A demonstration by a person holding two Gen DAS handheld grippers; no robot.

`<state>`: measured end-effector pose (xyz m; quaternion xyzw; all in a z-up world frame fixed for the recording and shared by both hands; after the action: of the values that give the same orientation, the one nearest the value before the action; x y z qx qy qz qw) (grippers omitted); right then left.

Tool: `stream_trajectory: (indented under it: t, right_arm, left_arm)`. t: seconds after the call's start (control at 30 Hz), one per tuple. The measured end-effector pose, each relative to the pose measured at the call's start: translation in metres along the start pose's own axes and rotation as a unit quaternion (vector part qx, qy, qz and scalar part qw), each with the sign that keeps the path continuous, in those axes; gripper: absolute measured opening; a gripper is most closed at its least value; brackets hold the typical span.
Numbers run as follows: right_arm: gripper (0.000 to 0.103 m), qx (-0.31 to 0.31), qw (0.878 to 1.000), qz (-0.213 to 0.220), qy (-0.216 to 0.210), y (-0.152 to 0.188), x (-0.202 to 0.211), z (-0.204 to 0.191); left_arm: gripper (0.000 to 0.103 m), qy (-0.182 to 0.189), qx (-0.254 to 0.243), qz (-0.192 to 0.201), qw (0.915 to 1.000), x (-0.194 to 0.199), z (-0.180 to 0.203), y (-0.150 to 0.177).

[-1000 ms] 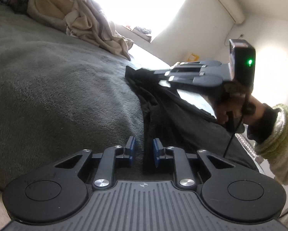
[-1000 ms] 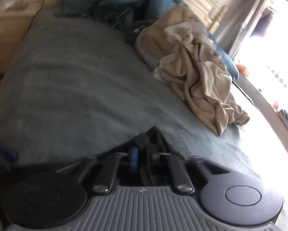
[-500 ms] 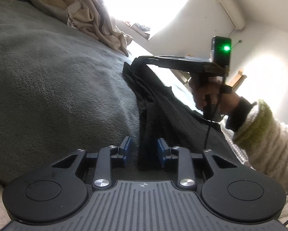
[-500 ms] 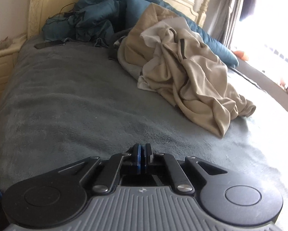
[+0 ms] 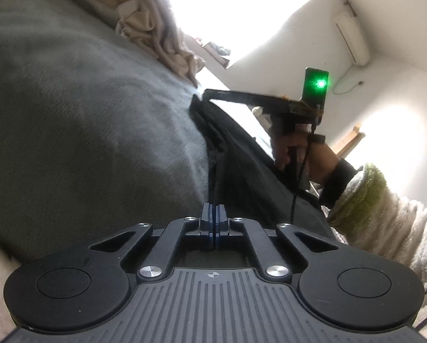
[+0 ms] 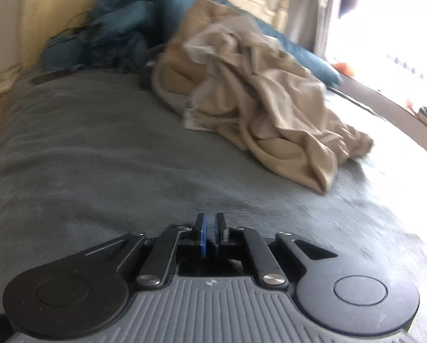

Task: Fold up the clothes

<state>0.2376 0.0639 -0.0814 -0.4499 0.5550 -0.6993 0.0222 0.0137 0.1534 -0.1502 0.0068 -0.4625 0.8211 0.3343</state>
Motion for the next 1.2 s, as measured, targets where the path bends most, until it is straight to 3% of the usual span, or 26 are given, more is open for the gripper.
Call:
stream_trajectory:
  t: [0.07,0.23,0.3,0.4,0.53,0.63,0.73,0.83,0.97,1.07,1.2]
  right_arm:
    - [0.029,-0.045,0.999,0.014,0.003,-0.006,0.006,0.012]
    - [0.029,-0.083,0.996,0.042,-0.011,-0.015,0.051,0.013]
    - [0.029,-0.069,0.996,0.019,-0.058,-0.009,0.069,-0.006]
    - [0.029,-0.01,0.989,-0.06,-0.133,0.018,0.075,-0.042]
    - [0.026,0.037,0.984,-0.131,-0.116,0.047,0.038,-0.059]
    - [0.026,0.0,0.989,-0.11,-0.097,0.038,0.007,-0.055]
    - [0.028,-0.107,0.986,-0.077,-0.099,0.014,0.002,-0.031]
    - [0.029,-0.185,0.976,-0.017,-0.113,-0.004,0.043,0.002]
    - [0.032,-0.243,0.967,0.041,-0.069,0.004,0.126,0.06]
    - [0.033,-0.252,0.966,0.051,-0.009,0.032,0.178,0.096]
    - [0.034,-0.218,0.975,0.009,0.043,0.086,0.206,0.113]
  left_arm:
    - [0.0,0.0,0.009,0.001,1.0,0.001,-0.002,0.002]
    - [0.0,0.002,0.009,0.01,0.9999,0.003,-0.001,0.001]
    - [0.0,0.0,0.009,0.011,0.9999,0.003,-0.002,0.001]
    - [0.0,-0.009,0.009,0.008,0.9999,0.005,-0.004,0.002]
    - [0.0,-0.029,0.013,0.002,0.9995,0.01,-0.01,0.007]
    - [0.0,-0.041,0.01,0.0,0.9991,0.014,-0.011,0.008]
    - [0.0,-0.049,-0.006,0.006,0.9988,0.021,-0.005,0.002]
    - [0.0,-0.052,-0.031,0.017,0.998,0.022,0.004,-0.012]
    - [0.016,-0.022,-0.064,0.02,0.9975,0.001,0.025,-0.037]
    - [0.023,0.009,-0.104,0.005,0.9945,-0.029,0.051,-0.054]
    - [0.029,0.01,-0.149,-0.034,0.9882,-0.076,0.074,-0.06]
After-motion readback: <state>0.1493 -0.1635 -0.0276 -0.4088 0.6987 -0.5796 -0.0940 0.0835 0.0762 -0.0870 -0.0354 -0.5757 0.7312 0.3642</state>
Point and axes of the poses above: each gripper's, at about its wrist camera, not at the fingertips, and x roughly against the way its jaws point, z to its right, y to its underside, the point moved 7 cm from there along -x, roughly the way its jaws point, and after that the axes turned 11 degrees about -x, right-handed, at the moved point
